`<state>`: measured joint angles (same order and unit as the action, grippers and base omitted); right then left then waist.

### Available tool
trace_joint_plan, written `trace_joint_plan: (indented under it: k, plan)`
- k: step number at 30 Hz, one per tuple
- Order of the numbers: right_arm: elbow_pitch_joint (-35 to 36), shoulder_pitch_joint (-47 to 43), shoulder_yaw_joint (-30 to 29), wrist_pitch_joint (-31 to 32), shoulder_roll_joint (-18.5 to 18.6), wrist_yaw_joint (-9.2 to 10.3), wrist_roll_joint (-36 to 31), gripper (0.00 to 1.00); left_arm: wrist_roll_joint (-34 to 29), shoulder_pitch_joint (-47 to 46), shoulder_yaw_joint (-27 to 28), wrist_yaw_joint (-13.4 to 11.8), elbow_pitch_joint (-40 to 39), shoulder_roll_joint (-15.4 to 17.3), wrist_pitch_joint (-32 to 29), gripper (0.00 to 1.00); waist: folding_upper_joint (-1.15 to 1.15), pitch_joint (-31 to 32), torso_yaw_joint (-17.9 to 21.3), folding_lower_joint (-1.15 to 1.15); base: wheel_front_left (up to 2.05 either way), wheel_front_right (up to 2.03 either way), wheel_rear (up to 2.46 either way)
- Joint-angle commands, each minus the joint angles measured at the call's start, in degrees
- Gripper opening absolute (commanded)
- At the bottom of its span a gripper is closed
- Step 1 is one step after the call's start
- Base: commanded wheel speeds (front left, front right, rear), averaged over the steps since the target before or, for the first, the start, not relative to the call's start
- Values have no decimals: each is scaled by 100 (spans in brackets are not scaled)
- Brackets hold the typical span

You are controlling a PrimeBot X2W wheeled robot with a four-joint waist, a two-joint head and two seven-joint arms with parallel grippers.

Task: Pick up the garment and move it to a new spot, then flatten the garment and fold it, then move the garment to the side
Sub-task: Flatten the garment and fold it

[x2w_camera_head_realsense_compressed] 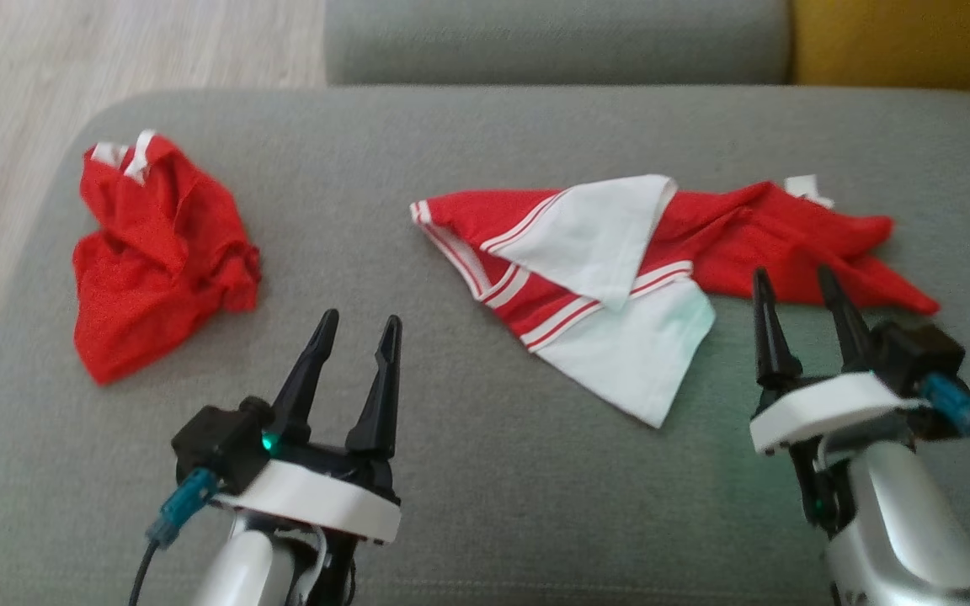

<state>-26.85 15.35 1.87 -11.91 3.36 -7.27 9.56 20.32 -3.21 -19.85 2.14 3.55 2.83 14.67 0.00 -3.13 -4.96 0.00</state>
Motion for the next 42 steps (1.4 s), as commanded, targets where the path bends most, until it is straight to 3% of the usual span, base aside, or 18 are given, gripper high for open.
trace_joint_plan:
  k: [1,13,22,24,33,38,42]
  plan:
    - [208,345,133,7,-44,-22,26,100,-11,-328,152,25,-179,5,33,100,0,-180,-146,0,0,0,0]
    - [-789,1647,-282,566,60,-22,509,100,6,-679,-96,27,-84,5,33,100,0,-985,-946,0,0,0,0]
    - [-1732,2311,-406,741,135,-22,891,100,66,-784,-224,-13,-99,5,33,100,0,-1212,-1193,0,0,0,0]
    - [-1809,2383,-302,738,134,-22,1022,0,60,-795,-243,-24,-94,5,33,100,0,-1231,-1206,0,0,0,0]
    - [-1486,2895,79,852,127,-22,1880,0,99,-793,-308,-61,-56,5,33,100,0,-1191,-1262,0,0,0,0]
    - [-1516,3470,-4,1065,264,-22,1860,0,181,-805,-410,-77,-62,5,33,100,0,-1192,-1409,0,0,0,0]
    - [-2144,4404,-411,1213,419,-22,1375,0,267,-769,-484,-102,-50,5,33,100,0,-1196,-1648,0,0,0,0]
